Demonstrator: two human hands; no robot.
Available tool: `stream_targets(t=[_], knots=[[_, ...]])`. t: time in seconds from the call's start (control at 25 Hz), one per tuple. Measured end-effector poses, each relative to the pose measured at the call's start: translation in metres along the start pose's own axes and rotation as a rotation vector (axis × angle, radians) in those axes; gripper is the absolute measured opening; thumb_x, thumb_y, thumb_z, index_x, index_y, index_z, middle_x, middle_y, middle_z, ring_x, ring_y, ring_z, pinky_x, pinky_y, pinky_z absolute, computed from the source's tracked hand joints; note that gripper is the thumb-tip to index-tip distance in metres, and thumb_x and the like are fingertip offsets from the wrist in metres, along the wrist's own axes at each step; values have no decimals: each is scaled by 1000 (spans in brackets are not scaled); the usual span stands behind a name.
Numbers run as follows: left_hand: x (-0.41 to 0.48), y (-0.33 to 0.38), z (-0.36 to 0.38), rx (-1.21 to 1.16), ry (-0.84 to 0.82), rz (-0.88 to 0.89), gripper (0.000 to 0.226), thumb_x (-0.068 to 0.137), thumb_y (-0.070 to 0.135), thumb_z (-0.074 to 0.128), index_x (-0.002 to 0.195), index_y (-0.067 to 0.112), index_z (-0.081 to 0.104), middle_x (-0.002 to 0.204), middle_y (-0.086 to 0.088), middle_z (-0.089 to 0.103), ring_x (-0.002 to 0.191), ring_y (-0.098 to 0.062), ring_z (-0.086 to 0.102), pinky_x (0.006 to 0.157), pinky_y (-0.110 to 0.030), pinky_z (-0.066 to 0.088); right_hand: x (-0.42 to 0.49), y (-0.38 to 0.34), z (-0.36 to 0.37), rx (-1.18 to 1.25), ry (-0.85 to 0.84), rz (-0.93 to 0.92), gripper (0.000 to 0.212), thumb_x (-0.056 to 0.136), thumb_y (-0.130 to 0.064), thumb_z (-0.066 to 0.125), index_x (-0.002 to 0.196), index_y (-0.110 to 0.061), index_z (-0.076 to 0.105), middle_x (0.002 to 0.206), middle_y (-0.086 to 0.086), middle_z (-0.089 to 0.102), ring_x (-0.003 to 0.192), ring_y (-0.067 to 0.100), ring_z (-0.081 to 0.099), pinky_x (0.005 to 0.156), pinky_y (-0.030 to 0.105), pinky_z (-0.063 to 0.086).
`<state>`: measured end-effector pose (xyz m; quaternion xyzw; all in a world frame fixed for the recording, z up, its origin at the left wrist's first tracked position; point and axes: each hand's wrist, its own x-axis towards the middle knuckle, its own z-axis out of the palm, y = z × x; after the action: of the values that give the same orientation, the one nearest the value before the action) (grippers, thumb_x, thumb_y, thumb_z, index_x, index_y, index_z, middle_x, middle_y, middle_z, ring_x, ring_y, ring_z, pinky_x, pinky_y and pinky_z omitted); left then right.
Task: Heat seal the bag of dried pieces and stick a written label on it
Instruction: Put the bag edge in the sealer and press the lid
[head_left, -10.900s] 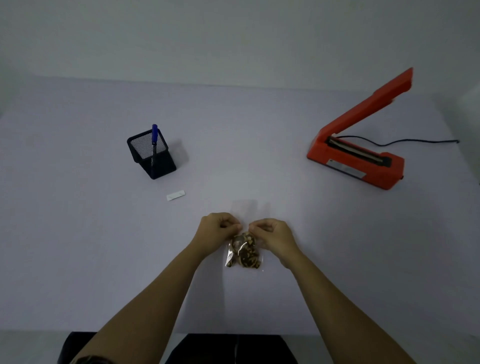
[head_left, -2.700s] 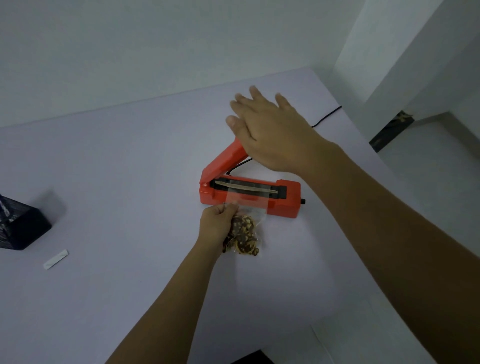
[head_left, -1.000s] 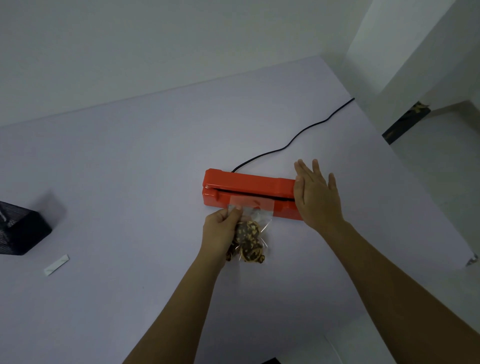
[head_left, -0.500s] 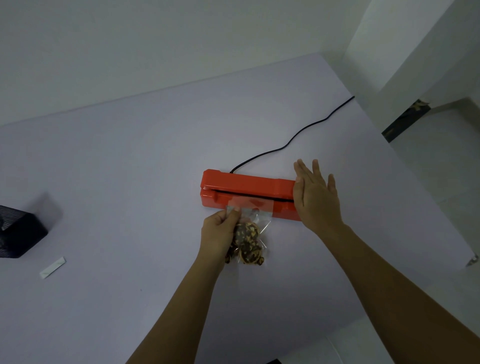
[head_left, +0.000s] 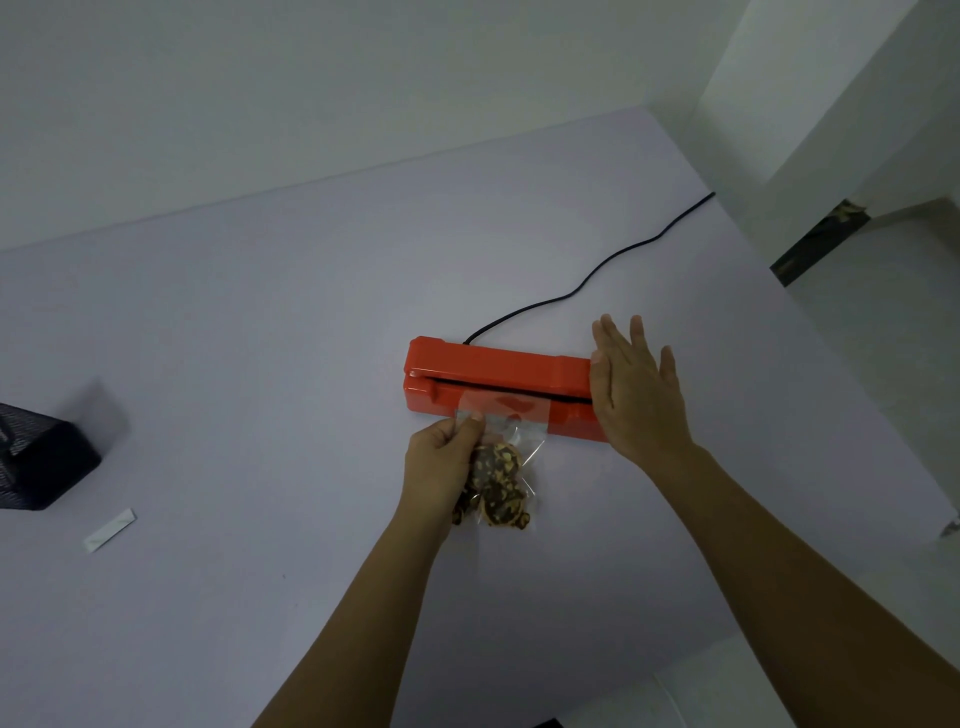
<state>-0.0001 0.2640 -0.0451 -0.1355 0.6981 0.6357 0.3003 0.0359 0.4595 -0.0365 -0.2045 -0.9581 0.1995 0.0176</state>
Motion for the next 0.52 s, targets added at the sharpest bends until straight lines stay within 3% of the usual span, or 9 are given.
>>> stream_targets(t=[0.12, 0.28, 0.4, 0.52], knots=[[1, -1, 1, 18, 5, 13, 31, 90, 28, 55, 83, 2, 69, 77, -9, 72, 71, -19, 68, 61, -25, 55, 0, 1, -11, -68, -67, -34, 51, 98, -36, 14, 144, -15, 16, 155, 1, 17, 144, 18, -1, 115, 45, -1], [-1, -1, 2, 18, 11, 16, 30, 91, 28, 55, 84, 3, 70, 80, -9, 73, 74, -20, 68, 61, -25, 55, -2, -16, -45, 19, -53, -143, 62, 91, -50, 18, 143, -16, 20, 151, 6, 29, 143, 20, 13, 115, 44, 3], [-2, -1, 2, 31, 17, 30, 31, 91, 29, 55, 83, 5, 72, 81, -7, 74, 74, -18, 69, 62, -23, 53, -3, -36, -83, 8, -46, -279, 64, 84, -50, 39, 138, -18, 28, 133, 4, 49, 127, 20, 41, 115, 45, 10], [-4, 0, 2, 29, 6, 33, 31, 91, 30, 54, 83, 6, 72, 81, -7, 74, 75, -18, 69, 63, -23, 53, -1, -50, -109, -57, -21, -390, 56, 82, -44, 54, 129, -17, 39, 110, 2, 57, 108, 20, 53, 114, 44, 13]])
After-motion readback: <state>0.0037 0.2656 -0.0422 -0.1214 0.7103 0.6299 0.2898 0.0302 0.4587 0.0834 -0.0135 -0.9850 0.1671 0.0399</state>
